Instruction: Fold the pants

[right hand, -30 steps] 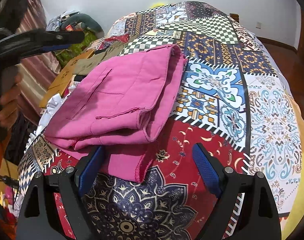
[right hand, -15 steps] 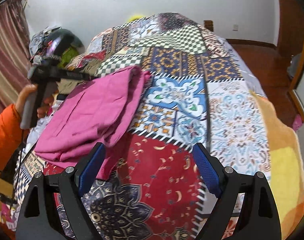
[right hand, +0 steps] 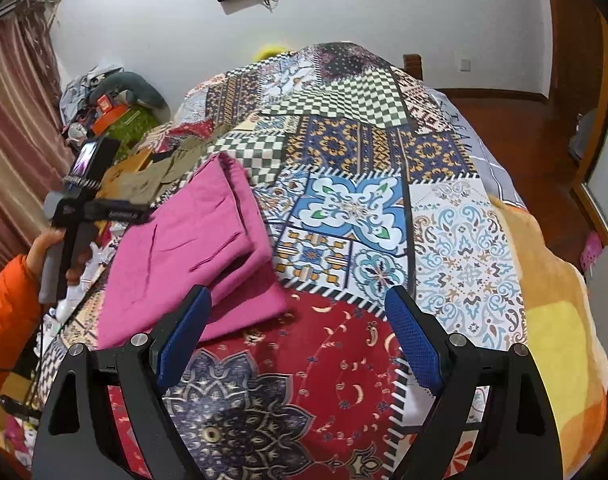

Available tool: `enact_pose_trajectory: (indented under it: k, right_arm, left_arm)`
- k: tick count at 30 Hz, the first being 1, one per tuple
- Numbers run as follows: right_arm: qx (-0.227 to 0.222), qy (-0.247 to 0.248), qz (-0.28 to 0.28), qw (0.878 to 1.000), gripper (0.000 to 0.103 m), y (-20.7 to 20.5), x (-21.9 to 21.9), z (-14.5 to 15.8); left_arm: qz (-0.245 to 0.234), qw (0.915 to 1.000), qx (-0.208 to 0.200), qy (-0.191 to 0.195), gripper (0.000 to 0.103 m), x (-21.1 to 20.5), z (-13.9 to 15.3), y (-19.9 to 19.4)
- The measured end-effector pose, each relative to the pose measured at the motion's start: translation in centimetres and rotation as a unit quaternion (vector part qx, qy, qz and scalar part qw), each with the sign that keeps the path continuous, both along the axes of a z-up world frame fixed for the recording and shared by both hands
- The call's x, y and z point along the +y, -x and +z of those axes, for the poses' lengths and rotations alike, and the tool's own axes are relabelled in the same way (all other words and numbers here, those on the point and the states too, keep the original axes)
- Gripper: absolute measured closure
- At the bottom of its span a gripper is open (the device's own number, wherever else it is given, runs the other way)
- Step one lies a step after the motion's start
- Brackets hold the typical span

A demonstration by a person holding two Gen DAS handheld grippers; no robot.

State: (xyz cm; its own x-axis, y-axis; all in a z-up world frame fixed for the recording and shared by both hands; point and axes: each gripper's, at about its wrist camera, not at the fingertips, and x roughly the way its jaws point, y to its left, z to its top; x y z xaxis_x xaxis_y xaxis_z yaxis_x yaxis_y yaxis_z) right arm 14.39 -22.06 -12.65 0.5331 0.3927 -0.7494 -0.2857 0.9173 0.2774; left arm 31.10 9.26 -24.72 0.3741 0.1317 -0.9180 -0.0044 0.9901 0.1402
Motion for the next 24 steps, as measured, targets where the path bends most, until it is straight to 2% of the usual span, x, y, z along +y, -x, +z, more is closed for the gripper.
enact_pose_trajectory:
  k: [6, 13, 18, 24]
  right_arm:
    - [-0.006, 0.002, 0.019, 1.000, 0.016, 0.1, 1.9, 0.3]
    - [0.001, 0.008, 0.040, 0.999, 0.016, 0.5, 4.2, -0.3]
    - [0.002, 0.005, 0.059, 0.998, 0.016, 1.1, 5.4, 0.1]
    - [-0.016, 0.000, 0.088, 0.996, 0.017, -0.1, 7.5, 1.3]
  left_arm:
    - [-0.005, 0.9999, -0.001, 0.012, 0.004, 0.4, 1.3, 5.6]
    - [-0.007, 0.9985, -0.006, 0.053, 0.004, -0.5, 2.0, 10.7]
    - [-0.010, 0.9961, -0.057, 0.066, 0.004, -1.1, 5.3, 12.0]
    - [-0.035, 0.9900, -0.117, 0.071, 0.004, -2.9, 9.0, 10.5]
